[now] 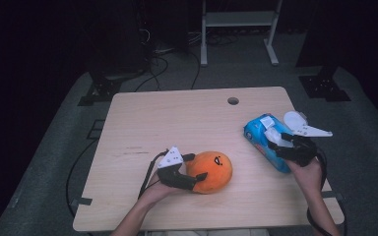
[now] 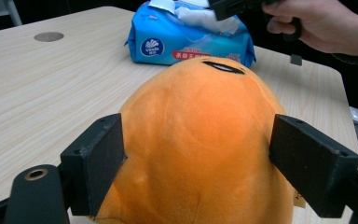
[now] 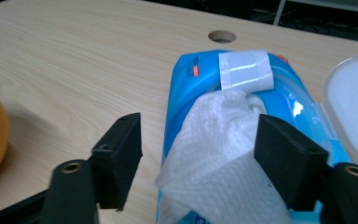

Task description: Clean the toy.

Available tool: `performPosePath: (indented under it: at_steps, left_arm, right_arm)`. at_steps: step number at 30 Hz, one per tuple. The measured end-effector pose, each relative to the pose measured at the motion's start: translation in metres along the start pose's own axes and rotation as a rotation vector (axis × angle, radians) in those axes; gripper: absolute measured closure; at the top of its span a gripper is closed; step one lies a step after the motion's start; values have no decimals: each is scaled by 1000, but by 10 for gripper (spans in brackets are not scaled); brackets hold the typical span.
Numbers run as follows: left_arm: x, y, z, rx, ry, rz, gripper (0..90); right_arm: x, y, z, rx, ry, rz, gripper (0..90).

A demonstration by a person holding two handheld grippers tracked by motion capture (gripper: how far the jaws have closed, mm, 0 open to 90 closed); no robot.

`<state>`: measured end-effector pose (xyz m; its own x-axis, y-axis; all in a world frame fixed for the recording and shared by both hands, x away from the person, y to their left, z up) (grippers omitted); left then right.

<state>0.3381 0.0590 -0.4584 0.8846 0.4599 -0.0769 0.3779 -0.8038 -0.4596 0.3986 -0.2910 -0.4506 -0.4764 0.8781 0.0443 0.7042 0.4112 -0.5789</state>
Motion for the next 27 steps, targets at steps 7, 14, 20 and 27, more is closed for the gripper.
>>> performPosePath:
  at_steps: [7,14,20,27]
  left_arm:
    - [-2,0,0,11,22,-9,178]
    - [-2,-1,2,13,37,-28,173]
    - [-3,1,2,20,58,-42,173]
    - [0,1,5,21,40,-46,173]
  right_arm:
    - [-8,7,9,31,34,27,683]
    - [-15,4,12,20,90,4,854]
    - [3,-22,-7,-40,47,-53,865]
    - [39,-52,-16,-89,-25,-170,867]
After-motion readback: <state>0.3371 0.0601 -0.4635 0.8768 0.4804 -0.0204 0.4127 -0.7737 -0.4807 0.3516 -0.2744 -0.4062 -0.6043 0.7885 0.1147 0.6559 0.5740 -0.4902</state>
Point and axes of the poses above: each handheld gripper's, and its own axes: y roughly forward along the jaws, z roughly out of its underside, x roughly to its left, the point moved 5 cm from there along y, roughly forward along the jaws, and after that the axes turned 5 degrees about x, right-handed, at the moved point
